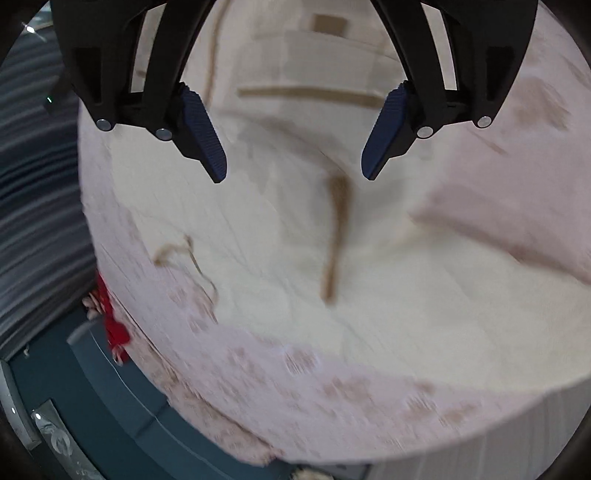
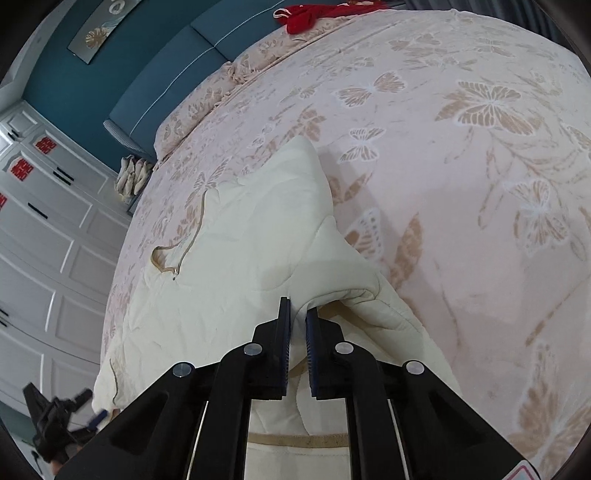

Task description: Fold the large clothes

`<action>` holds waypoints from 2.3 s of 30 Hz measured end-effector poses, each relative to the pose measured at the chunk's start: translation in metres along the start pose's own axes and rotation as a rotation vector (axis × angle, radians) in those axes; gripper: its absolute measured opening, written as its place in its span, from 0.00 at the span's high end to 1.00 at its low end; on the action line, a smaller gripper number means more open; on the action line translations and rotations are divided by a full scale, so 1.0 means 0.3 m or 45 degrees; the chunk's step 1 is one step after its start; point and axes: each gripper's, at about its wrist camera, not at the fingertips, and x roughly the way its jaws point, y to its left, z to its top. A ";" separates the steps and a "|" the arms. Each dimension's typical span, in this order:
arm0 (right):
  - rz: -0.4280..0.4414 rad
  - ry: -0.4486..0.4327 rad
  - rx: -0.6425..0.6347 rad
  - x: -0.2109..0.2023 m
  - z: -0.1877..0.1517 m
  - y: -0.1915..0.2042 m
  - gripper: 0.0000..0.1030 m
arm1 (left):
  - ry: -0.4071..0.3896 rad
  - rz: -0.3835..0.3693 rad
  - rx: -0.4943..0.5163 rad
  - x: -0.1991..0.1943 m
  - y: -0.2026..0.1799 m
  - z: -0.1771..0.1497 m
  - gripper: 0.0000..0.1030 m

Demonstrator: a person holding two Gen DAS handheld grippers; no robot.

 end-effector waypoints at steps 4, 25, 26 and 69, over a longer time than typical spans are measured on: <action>0.003 -0.009 -0.010 -0.016 0.000 0.008 0.92 | 0.052 0.053 0.008 0.131 -0.036 -0.015 0.42; -0.233 0.044 -0.249 0.144 -0.044 -0.055 0.95 | -0.068 0.158 0.157 0.270 -0.037 -0.044 0.94; -0.238 0.041 -0.254 0.142 -0.047 -0.050 0.94 | -0.081 0.160 0.167 0.272 -0.034 -0.050 0.94; -0.224 0.017 -0.707 0.242 -0.349 0.336 0.84 | -0.283 -0.040 0.063 0.113 -0.075 -0.170 0.44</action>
